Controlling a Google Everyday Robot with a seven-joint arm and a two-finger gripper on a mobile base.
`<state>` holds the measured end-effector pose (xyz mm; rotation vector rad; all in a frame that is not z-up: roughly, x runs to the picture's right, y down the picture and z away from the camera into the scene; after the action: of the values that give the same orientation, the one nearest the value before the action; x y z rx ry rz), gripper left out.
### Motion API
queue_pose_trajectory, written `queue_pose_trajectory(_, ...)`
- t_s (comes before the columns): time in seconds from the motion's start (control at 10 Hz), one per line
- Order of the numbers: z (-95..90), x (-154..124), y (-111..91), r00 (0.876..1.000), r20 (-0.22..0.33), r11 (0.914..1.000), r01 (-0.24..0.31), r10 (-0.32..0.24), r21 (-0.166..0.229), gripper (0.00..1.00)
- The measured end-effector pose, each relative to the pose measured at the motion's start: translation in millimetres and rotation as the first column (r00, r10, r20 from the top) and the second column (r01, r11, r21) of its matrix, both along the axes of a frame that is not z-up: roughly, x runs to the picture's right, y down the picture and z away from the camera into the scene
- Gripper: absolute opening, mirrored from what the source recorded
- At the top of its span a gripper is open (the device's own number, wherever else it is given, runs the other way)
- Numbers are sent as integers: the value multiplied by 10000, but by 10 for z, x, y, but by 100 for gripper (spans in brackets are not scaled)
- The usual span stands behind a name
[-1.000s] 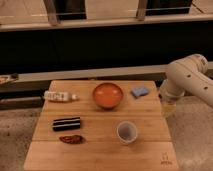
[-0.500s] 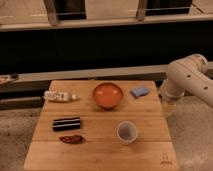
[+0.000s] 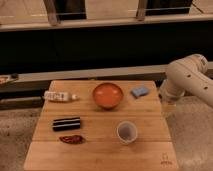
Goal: Pick up the ceramic bowl
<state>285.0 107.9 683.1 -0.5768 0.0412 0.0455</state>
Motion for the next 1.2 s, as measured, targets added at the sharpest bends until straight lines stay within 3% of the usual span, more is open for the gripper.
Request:
queue_pose_trajectory(0.4,1,1,-2,10000,-3,10000,7,-7,4,80)
queue_pose_trajectory(0.9,326,-274,-347,9949,300,9947,954,-965,381,80)
queue_pose_trajectory(1.2,362,-365,-362,9897,466,9896,1331,-1356,543,80)
